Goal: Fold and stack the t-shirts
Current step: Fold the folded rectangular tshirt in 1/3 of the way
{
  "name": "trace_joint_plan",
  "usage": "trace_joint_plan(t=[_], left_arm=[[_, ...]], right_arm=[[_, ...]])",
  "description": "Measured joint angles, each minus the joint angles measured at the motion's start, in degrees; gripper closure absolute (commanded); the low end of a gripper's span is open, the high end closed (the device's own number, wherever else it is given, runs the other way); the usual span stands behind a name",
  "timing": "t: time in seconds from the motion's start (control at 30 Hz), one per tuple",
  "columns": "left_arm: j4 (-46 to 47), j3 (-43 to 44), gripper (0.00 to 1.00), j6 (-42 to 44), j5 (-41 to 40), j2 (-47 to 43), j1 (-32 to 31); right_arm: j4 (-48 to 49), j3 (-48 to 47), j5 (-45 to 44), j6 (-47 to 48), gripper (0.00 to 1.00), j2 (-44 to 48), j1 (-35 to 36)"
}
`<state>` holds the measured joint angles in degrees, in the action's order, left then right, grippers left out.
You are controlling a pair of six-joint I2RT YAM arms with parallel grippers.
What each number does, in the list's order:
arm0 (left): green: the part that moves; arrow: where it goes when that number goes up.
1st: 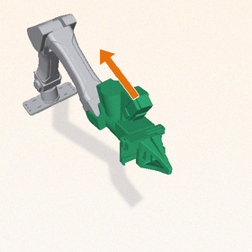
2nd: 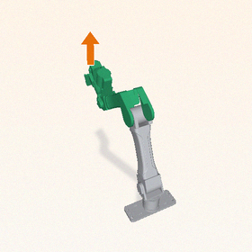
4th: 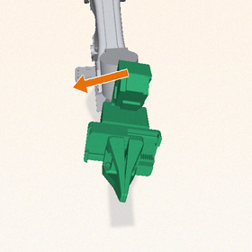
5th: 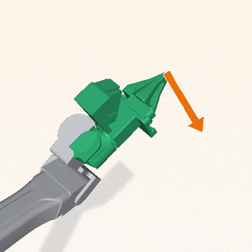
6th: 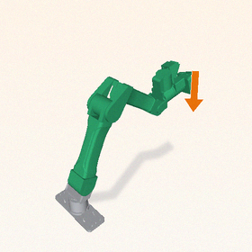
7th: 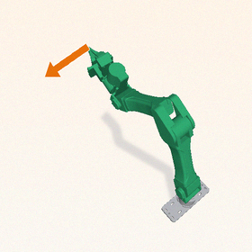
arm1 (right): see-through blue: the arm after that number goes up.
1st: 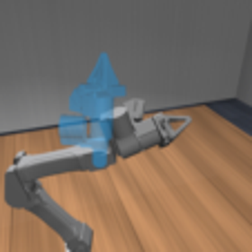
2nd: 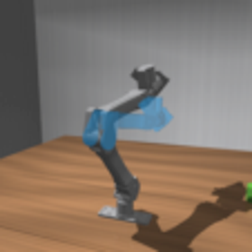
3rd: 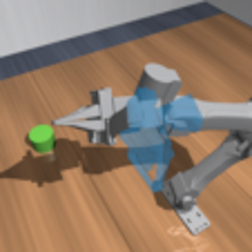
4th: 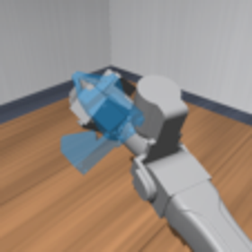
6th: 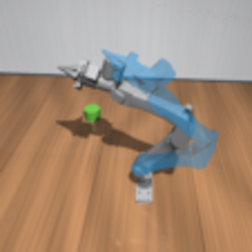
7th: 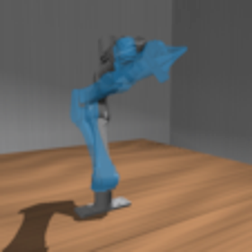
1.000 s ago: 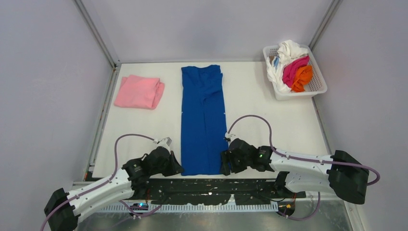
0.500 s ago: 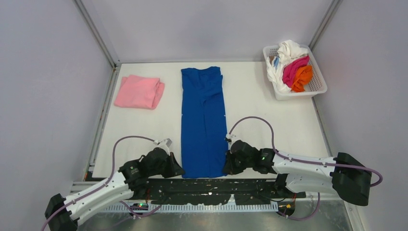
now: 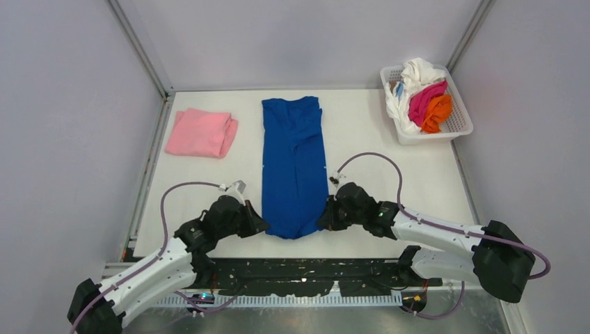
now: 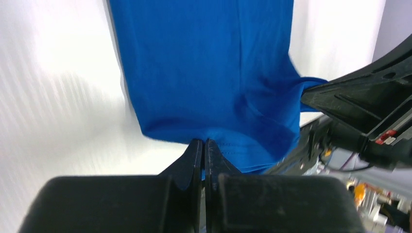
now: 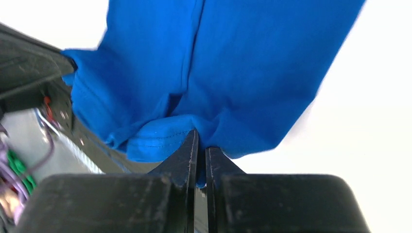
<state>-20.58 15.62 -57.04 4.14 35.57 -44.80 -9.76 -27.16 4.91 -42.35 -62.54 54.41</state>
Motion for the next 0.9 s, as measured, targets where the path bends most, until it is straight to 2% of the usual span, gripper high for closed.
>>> trace_joint_plan(t=[0.2,0.5,0.9], left_arm=[[5.4,7.8,1.0,4.2,0.8,11.9,8.6],[10.1,21.3,1.0,9.2,4.5,30.3,18.3],[13.6,36.5,1.0,12.7,6.7,49.6,24.7]], right_arm=[[4.0,-5.3,2.4,2.2,0.94,-5.7,-10.4],[7.9,-15.2,7.6,4.3,0.94,-18.4,-20.5],[9.3,-29.7,11.3,7.4,0.93,-33.0,-27.5]])
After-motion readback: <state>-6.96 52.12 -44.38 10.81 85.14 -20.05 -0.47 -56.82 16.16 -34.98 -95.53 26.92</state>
